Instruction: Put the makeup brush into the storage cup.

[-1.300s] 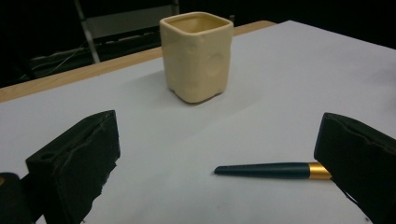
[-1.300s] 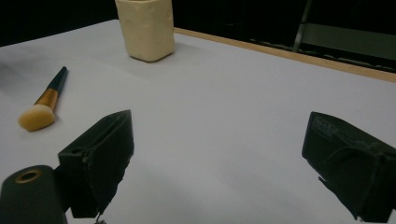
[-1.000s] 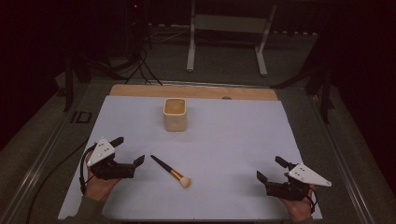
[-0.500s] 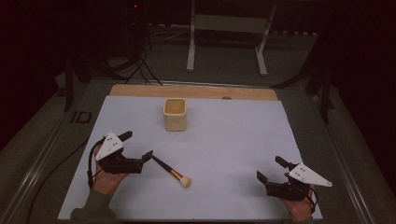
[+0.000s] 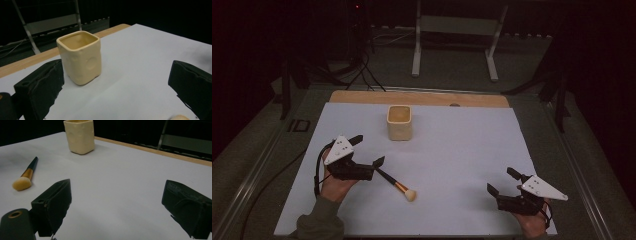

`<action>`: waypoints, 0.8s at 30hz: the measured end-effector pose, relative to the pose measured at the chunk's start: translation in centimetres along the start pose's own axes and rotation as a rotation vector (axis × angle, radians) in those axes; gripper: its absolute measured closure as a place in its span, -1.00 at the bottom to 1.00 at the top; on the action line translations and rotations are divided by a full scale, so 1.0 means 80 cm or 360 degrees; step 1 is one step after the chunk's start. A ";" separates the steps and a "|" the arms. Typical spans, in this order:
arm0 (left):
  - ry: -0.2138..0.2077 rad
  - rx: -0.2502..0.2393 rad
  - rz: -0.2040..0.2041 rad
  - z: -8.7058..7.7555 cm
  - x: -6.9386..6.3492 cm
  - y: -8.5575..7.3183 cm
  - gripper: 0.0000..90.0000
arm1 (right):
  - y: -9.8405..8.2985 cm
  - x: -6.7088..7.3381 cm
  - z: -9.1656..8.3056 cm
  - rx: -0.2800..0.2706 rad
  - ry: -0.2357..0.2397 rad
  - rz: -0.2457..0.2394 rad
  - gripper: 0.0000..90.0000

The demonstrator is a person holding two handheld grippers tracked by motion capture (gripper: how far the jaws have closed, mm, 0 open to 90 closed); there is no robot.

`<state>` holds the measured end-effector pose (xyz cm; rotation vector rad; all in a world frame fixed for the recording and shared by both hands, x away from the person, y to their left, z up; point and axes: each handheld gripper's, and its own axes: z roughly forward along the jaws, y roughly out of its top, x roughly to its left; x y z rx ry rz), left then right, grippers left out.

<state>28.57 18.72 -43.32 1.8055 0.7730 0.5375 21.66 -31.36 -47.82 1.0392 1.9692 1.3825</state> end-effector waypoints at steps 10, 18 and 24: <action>-0.0021 0.0049 0.0020 -0.002 0.002 0.002 -0.97 | 0.000 0.000 0.001 0.0004 -0.0001 0.0003 -0.80; -0.0105 0.0132 0.0040 -0.001 0.005 0.009 -0.97 | 0.000 0.000 0.000 0.0003 -0.0001 0.0005 -0.80; -0.0161 0.0233 0.0094 0.003 0.003 0.016 -0.97 | 0.000 0.000 0.000 0.0003 -0.0002 0.0006 -0.80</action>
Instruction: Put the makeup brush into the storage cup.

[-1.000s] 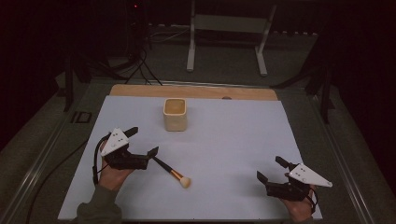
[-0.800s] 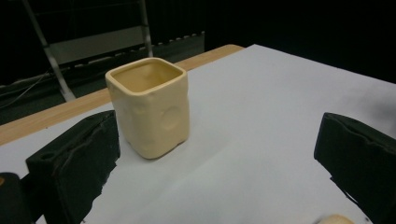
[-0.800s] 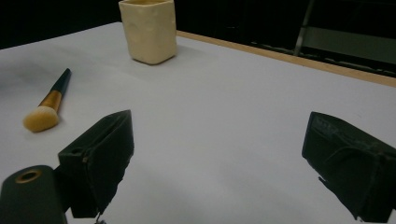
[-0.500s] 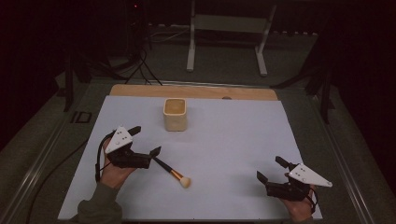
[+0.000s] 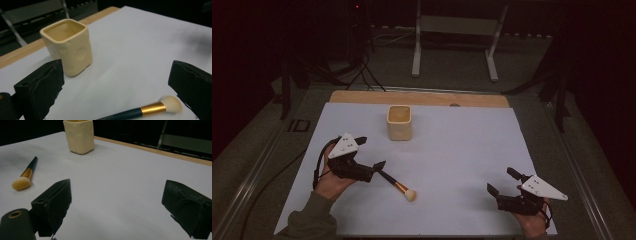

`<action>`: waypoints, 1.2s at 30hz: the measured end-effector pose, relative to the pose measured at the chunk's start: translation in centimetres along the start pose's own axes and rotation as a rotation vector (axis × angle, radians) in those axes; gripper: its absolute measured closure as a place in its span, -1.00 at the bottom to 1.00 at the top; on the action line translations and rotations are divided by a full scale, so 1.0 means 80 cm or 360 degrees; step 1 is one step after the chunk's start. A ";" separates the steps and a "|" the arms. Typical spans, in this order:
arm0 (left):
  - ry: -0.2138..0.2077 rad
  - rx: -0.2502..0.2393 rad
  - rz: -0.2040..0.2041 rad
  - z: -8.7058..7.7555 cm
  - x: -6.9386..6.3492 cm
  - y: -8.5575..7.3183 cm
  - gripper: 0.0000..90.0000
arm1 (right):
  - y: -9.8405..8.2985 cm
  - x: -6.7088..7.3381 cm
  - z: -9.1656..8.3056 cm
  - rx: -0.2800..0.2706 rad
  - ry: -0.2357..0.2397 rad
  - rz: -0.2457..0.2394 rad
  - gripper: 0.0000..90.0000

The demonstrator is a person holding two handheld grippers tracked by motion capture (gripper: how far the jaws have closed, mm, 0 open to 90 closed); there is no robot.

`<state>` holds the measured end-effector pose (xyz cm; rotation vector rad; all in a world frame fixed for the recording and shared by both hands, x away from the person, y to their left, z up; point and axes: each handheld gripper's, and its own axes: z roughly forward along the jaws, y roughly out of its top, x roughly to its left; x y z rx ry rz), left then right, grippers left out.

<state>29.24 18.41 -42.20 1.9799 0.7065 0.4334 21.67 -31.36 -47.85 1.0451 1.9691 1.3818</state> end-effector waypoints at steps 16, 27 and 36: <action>-0.0188 0.0346 0.0219 0.024 -0.011 0.016 -0.95 | 0.000 0.000 0.000 0.0000 -0.0003 0.0000 -0.80; -0.0380 0.0633 0.0336 0.051 -0.009 0.015 -0.88 | 0.000 -0.001 0.001 -0.0003 0.0002 0.0003 -0.80; -0.0451 0.0792 0.0404 0.068 -0.013 0.010 -0.85 | 0.000 -0.002 0.002 0.0004 0.0003 0.0008 -0.80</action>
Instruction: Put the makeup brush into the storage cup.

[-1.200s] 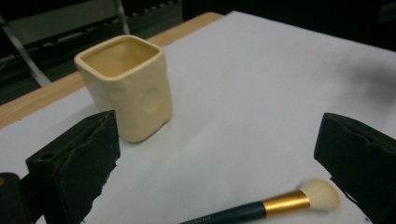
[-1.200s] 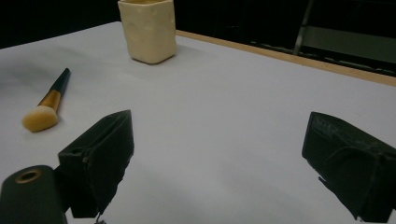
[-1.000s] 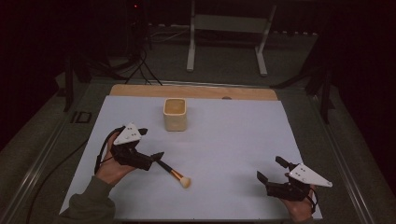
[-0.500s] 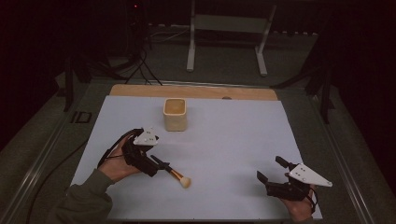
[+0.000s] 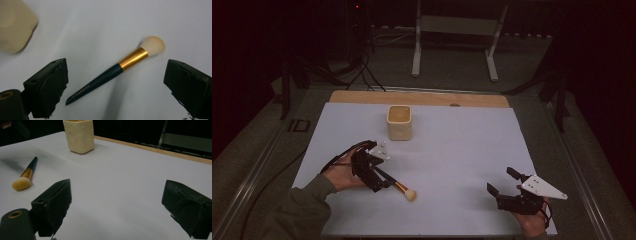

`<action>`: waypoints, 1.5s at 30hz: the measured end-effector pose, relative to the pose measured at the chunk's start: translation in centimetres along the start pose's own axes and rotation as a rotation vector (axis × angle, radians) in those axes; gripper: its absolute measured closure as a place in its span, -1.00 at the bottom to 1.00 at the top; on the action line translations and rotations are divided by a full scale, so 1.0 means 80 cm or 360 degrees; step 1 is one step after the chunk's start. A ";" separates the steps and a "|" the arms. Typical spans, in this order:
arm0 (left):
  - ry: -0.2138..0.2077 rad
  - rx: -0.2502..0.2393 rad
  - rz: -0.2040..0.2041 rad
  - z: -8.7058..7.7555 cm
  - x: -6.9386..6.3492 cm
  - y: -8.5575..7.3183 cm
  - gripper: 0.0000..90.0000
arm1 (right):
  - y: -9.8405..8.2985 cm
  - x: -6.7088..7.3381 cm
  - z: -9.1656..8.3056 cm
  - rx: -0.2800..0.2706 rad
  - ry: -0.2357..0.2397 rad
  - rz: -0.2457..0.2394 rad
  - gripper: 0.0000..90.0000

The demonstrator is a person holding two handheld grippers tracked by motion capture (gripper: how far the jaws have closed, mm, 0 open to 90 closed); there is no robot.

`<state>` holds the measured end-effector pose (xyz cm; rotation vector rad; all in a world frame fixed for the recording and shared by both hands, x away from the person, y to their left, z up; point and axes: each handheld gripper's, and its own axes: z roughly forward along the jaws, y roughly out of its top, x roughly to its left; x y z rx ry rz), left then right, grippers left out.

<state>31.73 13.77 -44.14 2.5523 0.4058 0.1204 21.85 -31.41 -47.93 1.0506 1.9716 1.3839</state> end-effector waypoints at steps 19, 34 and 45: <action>-0.0018 0.0130 0.0119 0.030 -0.011 0.013 -0.77 | 0.000 0.000 0.001 0.0008 0.0017 -0.0001 -0.80; -0.0034 0.0291 0.0206 0.064 -0.017 0.018 -0.70 | 0.000 0.000 0.001 0.0010 0.0021 -0.0001 -0.80; -0.0028 0.0376 0.0277 0.085 -0.016 0.016 -0.31 | -0.001 0.000 0.001 0.0012 0.0023 0.0001 -0.80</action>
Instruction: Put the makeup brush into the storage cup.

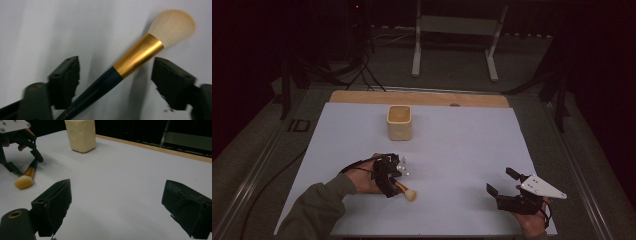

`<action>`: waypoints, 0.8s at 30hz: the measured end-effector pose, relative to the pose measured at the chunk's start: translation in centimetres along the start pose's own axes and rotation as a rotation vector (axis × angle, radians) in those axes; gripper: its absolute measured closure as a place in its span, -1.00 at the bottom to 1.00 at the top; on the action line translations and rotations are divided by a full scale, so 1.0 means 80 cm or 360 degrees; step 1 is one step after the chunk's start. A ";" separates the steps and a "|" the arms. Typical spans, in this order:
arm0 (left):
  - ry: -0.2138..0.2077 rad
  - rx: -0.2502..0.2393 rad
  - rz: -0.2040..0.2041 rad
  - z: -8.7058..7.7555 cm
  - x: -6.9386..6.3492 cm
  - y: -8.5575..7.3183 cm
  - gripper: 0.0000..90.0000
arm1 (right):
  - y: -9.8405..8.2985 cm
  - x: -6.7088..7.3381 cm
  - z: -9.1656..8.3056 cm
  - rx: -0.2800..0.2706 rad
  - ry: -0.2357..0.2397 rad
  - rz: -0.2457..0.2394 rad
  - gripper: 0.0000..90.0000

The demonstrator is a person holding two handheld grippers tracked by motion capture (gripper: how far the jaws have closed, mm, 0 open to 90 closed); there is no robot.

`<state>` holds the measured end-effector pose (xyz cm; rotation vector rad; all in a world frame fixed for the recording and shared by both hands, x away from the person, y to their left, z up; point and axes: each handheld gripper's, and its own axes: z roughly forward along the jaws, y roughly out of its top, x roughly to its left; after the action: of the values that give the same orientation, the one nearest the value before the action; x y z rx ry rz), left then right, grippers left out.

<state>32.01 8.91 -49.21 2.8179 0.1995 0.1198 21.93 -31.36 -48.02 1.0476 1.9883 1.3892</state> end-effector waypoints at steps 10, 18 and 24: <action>-0.0069 0.0078 -0.0075 0.001 0.007 0.002 0.67 | 0.000 0.000 0.000 0.0001 0.0000 -0.0001 -0.80; -0.0045 0.0037 -0.0143 -0.011 0.014 -0.003 0.67 | 0.000 0.000 0.000 0.0003 -0.0001 0.0000 -0.80; -0.0028 0.0002 -0.0174 -0.021 0.017 -0.005 0.67 | 0.000 0.000 0.000 0.0005 -0.0001 -0.0001 -0.80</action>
<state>33.15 9.97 -47.65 2.8010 0.3492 0.0705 21.94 -31.35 -48.03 1.0483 1.9906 1.3855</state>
